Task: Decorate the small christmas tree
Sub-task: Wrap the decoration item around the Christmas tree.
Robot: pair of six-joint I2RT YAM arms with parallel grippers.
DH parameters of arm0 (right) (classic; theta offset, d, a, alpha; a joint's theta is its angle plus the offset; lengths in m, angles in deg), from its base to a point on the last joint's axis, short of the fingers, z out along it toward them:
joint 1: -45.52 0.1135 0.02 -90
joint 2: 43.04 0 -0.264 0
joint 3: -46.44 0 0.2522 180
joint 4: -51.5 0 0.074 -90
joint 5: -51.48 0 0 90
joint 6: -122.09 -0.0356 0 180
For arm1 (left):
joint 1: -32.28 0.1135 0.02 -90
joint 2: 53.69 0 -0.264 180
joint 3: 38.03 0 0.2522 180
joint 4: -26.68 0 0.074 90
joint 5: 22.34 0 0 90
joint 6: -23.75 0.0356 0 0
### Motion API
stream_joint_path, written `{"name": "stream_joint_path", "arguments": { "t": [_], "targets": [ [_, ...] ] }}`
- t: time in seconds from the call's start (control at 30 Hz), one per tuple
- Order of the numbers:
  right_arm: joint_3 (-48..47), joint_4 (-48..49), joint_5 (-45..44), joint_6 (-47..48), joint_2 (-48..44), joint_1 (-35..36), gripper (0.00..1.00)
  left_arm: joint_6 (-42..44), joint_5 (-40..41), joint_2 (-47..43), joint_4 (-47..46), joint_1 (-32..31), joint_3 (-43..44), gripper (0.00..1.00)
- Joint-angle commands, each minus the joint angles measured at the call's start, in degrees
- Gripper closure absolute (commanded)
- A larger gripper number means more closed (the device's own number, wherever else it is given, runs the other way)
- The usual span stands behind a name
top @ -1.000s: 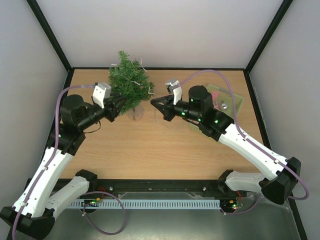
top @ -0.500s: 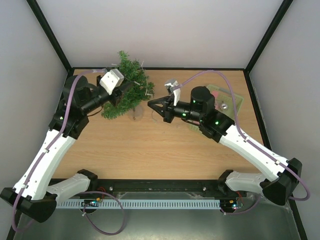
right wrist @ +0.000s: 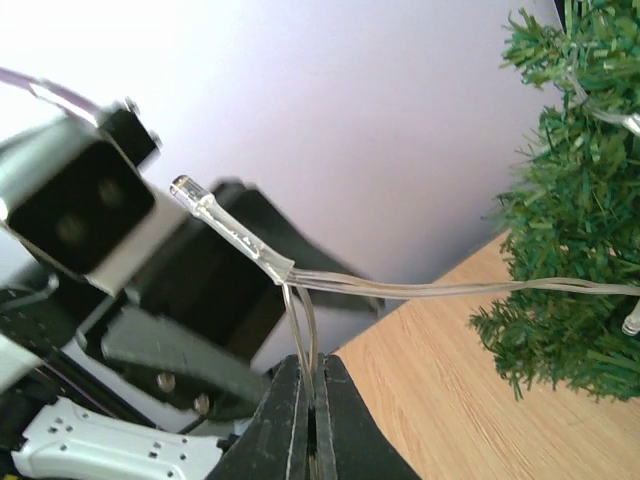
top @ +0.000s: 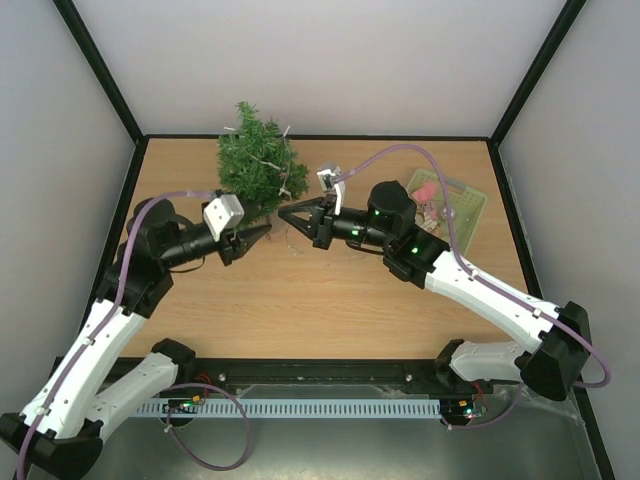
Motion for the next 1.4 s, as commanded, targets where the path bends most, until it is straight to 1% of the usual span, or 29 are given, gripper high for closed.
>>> {"name": "stream_joint_path", "arguments": {
  "t": [0.0,0.13,0.2,0.27,0.37,0.53,0.67,0.8,0.9,0.93,0.97,1.03,1.1,1.17,1.2,1.27,1.37],
  "targets": [
    [0.7,7.9,-0.5,-4.1,0.0,0.3,0.98,-5.5,-8.1,-3.5,-3.6,-0.2,-4.6,0.53],
    [0.7,10.2,-0.6,-5.9,1.2,0.3,0.98,-11.3,-10.1,-4.8,-11.5,-0.2,-8.5,0.5],
    [0.6,11.4,-0.9,-7.4,1.9,0.3,0.98,-12.8,-10.9,-4.1,-14.1,-0.3,-10.2,0.49],
    [0.3,12.6,-1.2,-9.1,2.5,0.3,0.98,-12.6,-11.2,-3.3,-14.6,-0.5,-11.2,0.48],
    [-0.1,13.6,-1.1,-10.3,3.2,0.3,0.98,-13.3,-8.9,-2.5,-15.9,-0.6,-13.0,0.48],
    [-0.4,14.6,-1.3,-11.2,3.4,0.3,0.98,-14.4,-9.0,-2.6,-21.3,-1.5,-16.1,0.47],
    [-0.4,14.9,-1.7,-11.7,3.6,0.3,0.98,-14.3,-9.1,-1.7,-24.2,-2.7,-18.0,0.47],
    [-0.1,15.9,-1.7,-12.5,3.9,0.3,0.98,-13.0,-7.2,-0.5,-24.7,-5.2,-18.4,0.47],
    [0.4,17.0,-1.7,-13.1,4.1,0.2,0.98,-12.8,-5.6,-0.5,-26.9,-7.0,-19.2,0.48],
    [0.4,17.2,-1.6,-13.3,4.2,0.3,0.98,-13.1,-5.2,-0.4,-28.2,-7.3,-19.5,0.49],
    [0.4,17.4,-1.5,-13.6,4.4,0.3,0.98,-13.5,-4.9,-0.3,-29.4,-7.6,-19.8,0.53],
    [0.7,18.3,-1.6,-14.0,4.5,0.3,0.98,-14.4,-4.8,0.2,-31.3,-8.0,-20.4,0.63],
    [0.8,18.1,-1.8,-13.9,4.7,0.3,0.98,-15.3,-4.5,0.1,-31.6,-8.1,-20.4,0.76],
    [0.8,16.8,-2.0,-13.0,4.7,0.3,0.98,-16.4,-3.3,-0.9,-31.6,-8.1,-20.6,0.92],
    [1.0,16.1,-2.2,-12.3,4.6,0.3,0.98,-17.0,-2.4,-1.7,-31.5,-8.1,-20.9,0.97],
    [1.6,14.8,-2.8,-10.8,4.2,0.3,0.96,-18.4,-0.9,-3.2,-31.2,-8.2,-21.3,0.98],
    [1.8,11.1,-4.2,-7.1,3.4,0.3,0.87,-20.9,1.1,-4.4,-28.3,-8.2,-20.7,0.98]
  ]
}}
